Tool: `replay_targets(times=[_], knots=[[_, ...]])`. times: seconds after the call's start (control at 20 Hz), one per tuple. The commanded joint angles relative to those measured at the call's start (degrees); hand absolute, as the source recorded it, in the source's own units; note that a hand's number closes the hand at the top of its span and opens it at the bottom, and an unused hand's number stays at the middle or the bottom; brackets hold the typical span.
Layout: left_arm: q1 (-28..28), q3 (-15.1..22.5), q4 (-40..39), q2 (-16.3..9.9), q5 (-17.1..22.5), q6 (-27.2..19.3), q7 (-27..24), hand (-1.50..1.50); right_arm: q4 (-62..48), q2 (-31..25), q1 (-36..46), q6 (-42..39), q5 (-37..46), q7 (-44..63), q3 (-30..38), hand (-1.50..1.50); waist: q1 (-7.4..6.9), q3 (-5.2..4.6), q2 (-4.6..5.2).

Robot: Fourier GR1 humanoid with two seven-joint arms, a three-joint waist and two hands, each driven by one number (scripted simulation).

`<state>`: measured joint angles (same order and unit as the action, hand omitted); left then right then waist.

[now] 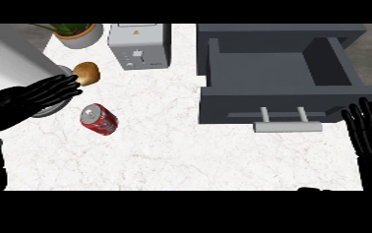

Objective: Pick up the can, place it into the drawer and close the drawer

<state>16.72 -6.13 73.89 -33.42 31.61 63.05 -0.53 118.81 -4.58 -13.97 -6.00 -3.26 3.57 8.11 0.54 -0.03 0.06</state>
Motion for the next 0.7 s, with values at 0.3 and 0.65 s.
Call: replay_targets(times=[0.3,0.65], knots=[[1.78,-2.69,-6.54,5.03,-15.46,7.35,-10.23,-1.50,-2.47,-0.03,0.14,-1.36,-0.20,-2.26,1.80,-1.50,0.05,-0.03,0.07],[1.72,-3.13,-10.31,5.16,-25.94,4.38,-21.00,-1.50,-4.50,2.01,-1.56,-2.04,1.12,-6.40,0.52,-1.50,0.10,-0.05,0.11]])
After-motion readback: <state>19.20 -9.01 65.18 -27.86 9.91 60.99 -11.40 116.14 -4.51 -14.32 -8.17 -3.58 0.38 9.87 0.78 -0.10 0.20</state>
